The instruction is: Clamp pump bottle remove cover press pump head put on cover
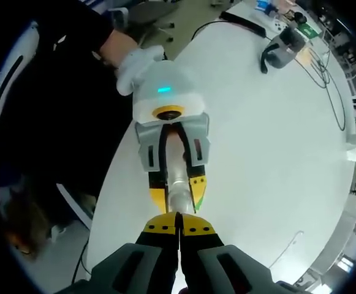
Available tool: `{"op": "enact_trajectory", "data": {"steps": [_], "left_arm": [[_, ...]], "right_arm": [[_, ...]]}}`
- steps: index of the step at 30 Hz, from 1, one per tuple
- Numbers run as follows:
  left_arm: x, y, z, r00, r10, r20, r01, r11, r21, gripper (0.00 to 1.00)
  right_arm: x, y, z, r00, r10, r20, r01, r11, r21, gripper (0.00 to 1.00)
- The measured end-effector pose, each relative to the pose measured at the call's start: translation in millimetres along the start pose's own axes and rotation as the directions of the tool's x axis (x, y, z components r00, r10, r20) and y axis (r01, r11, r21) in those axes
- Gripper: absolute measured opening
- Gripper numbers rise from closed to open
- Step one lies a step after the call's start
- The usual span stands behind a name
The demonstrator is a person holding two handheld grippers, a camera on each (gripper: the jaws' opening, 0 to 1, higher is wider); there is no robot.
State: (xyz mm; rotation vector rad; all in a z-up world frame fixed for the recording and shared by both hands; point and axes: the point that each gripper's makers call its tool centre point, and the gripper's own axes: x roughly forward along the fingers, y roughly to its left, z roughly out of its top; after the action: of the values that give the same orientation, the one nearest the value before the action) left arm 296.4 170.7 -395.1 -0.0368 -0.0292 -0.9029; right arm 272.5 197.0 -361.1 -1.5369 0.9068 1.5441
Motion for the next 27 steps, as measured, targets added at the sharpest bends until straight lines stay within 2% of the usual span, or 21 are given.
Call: {"op": "enact_trajectory", "data": {"steps": [27], "left_arm": [[0.0,1.1,0.1,1.000,0.000,0.000,0.000,1.000,0.001,0.15]], "right_arm": [[1.0,3.6,-0.3,1.000,-0.002,-0.002,0.002,1.000,-0.011,0.00]]}}
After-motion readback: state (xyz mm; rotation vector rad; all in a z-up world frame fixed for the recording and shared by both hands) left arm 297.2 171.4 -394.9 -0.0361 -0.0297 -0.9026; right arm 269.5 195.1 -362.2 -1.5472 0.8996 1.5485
